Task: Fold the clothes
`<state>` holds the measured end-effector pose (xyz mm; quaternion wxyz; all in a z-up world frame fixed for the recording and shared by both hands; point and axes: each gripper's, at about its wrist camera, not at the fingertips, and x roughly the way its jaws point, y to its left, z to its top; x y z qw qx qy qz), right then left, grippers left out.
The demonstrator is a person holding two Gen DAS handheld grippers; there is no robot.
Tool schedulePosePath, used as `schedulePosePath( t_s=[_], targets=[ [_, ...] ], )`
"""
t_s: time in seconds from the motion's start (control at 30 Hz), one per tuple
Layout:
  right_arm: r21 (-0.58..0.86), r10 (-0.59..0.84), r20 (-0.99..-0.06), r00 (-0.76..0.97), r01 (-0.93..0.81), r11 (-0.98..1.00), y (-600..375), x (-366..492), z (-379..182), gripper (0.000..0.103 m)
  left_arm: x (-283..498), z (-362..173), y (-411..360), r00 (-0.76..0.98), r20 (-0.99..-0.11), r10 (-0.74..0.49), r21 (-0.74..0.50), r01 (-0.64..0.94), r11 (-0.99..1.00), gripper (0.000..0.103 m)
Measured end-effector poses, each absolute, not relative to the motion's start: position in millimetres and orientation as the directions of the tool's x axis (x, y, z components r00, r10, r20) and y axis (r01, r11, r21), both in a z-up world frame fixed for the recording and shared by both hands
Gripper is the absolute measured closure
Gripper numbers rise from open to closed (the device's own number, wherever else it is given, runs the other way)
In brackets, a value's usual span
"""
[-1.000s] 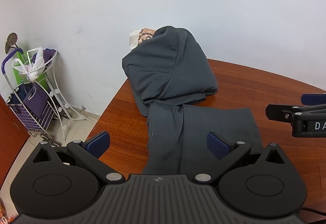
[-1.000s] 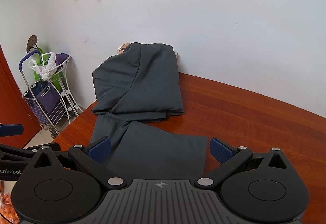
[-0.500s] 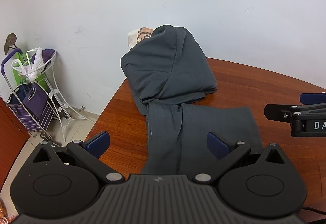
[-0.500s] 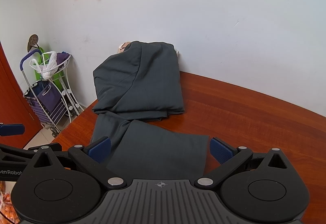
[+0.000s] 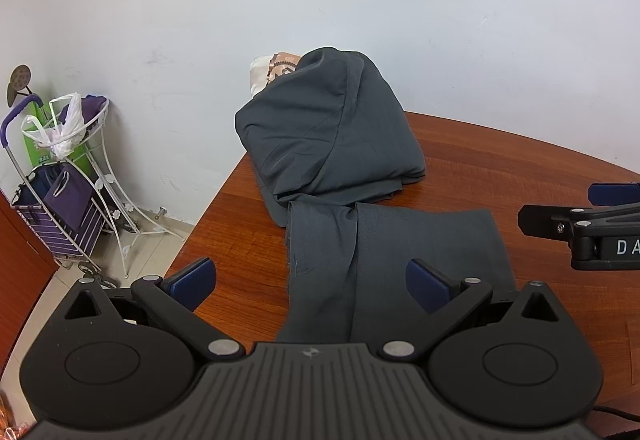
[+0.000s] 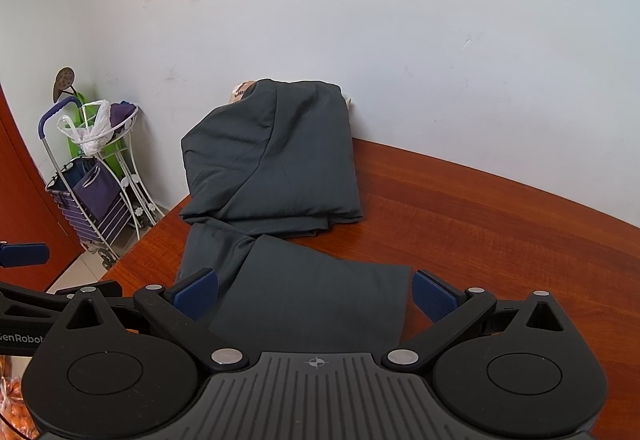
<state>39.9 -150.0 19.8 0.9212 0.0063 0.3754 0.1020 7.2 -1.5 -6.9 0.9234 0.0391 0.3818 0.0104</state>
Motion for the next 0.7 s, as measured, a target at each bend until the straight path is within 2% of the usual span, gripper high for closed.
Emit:
schedulePosePath(
  t_s=[0.7],
  targets=[
    [0.092, 0.187, -0.702, 0.687, -0.172, 0.981, -156, 48, 8, 0.000, 16, -11, -2, 0.695, -0.717, 0.046, 0.078, 0.014, 0.997, 0.000]
  ],
)
